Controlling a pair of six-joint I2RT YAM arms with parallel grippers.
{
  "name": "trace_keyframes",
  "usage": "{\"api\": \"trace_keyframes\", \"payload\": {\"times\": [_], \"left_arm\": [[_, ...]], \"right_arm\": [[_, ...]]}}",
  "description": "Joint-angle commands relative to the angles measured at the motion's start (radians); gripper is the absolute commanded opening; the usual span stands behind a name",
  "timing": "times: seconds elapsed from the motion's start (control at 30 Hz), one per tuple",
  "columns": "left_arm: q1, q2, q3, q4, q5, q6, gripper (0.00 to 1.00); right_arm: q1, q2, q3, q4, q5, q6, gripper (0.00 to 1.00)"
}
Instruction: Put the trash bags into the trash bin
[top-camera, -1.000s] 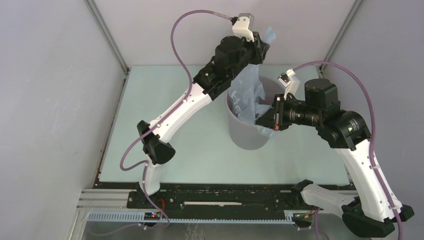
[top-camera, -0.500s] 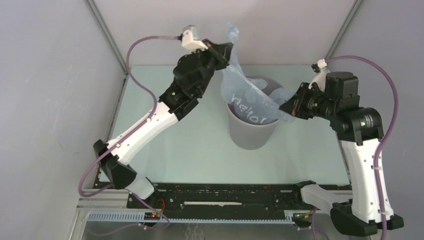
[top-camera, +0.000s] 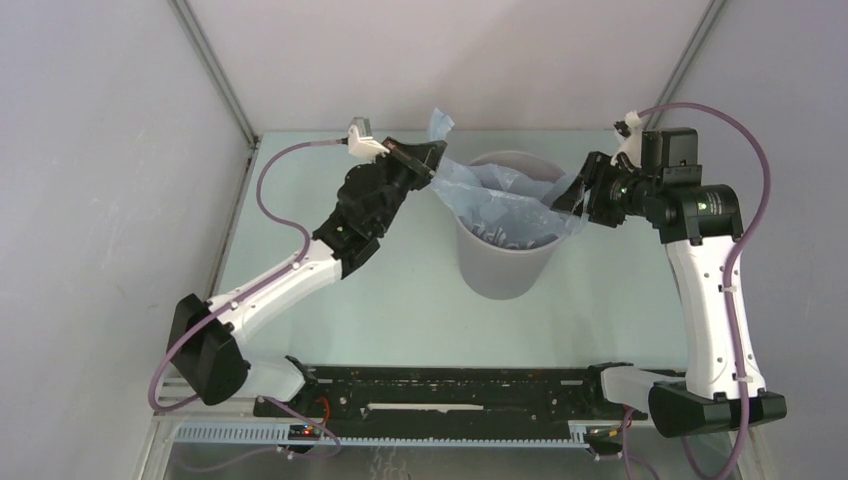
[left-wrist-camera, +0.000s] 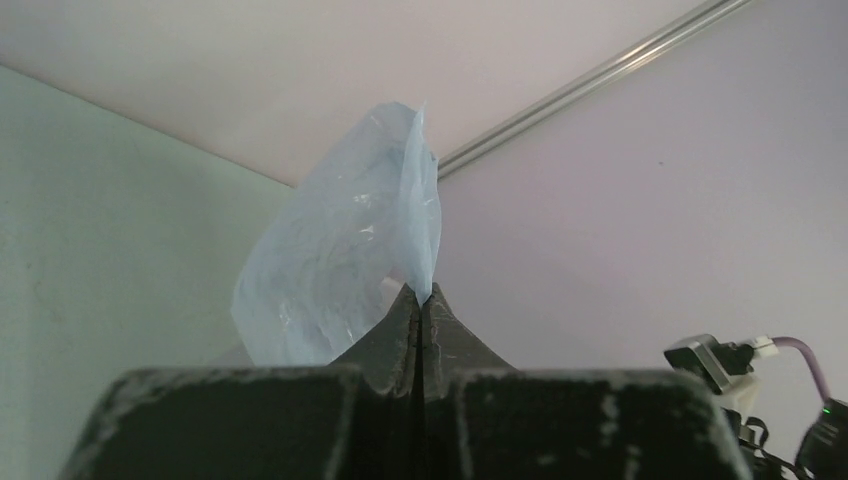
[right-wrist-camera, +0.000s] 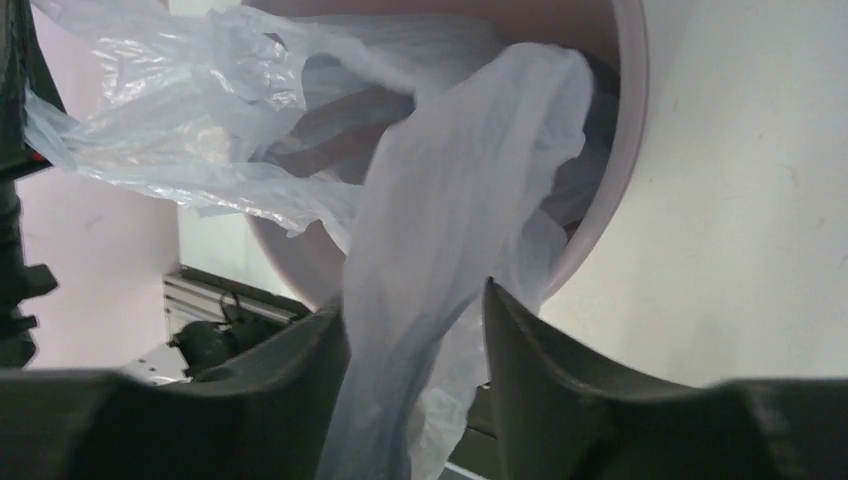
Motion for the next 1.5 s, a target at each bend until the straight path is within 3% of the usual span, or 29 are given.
{"api": "trace_keyframes", "payload": {"times": [0.0, 0.17, 0.37, 0.53, 0.8, 0.93, 1.13, 1.33, 1.47], "left_arm": [[-0.001, -0.096, -0.054, 0.099, 0.056, -0.024, 0.0], [-0.003, -0.137, -0.123, 0.14, 0.138, -0.024, 0.0], [-0.008, -0.166, -0.201, 0.167, 0.185, -0.027, 0.03], [-0.01, -0.187, -0.23, 0.155, 0.204, -0.027, 0.09], [-0.012, -0.259, -0.12, -0.299, 0.212, 0.076, 0.36], [-0.012, -0.252, -0.055, -0.46, 0.21, 0.103, 0.27], [-0.013, -0.152, 0.068, -0.452, 0.251, 0.144, 0.12], [-0.016, -0.01, 0.186, -0.371, 0.269, 0.243, 0.0], [-0.046, 0.005, 0.114, -0.225, 0.223, 0.34, 0.0]], "right_arm": [[-0.011, -0.047, 0.017, -0.021, -0.034, -0.01, 0.61], [-0.018, -0.039, 0.022, -0.066, 0.046, -0.025, 0.75], [-0.017, -0.019, 0.053, -0.085, 0.131, -0.065, 0.78], [-0.015, -0.01, 0.05, -0.078, 0.116, -0.04, 0.76], [0.025, -0.091, -0.025, -0.06, 0.116, 0.012, 0.68], [0.027, -0.112, -0.048, -0.04, 0.116, 0.011, 0.49], [-0.015, -0.109, -0.048, 0.006, 0.084, 0.032, 0.18], [-0.019, -0.107, -0.107, 0.065, 0.1, 0.026, 0.15], [-0.018, -0.126, -0.168, 0.094, 0.121, -0.001, 0.15]]}}
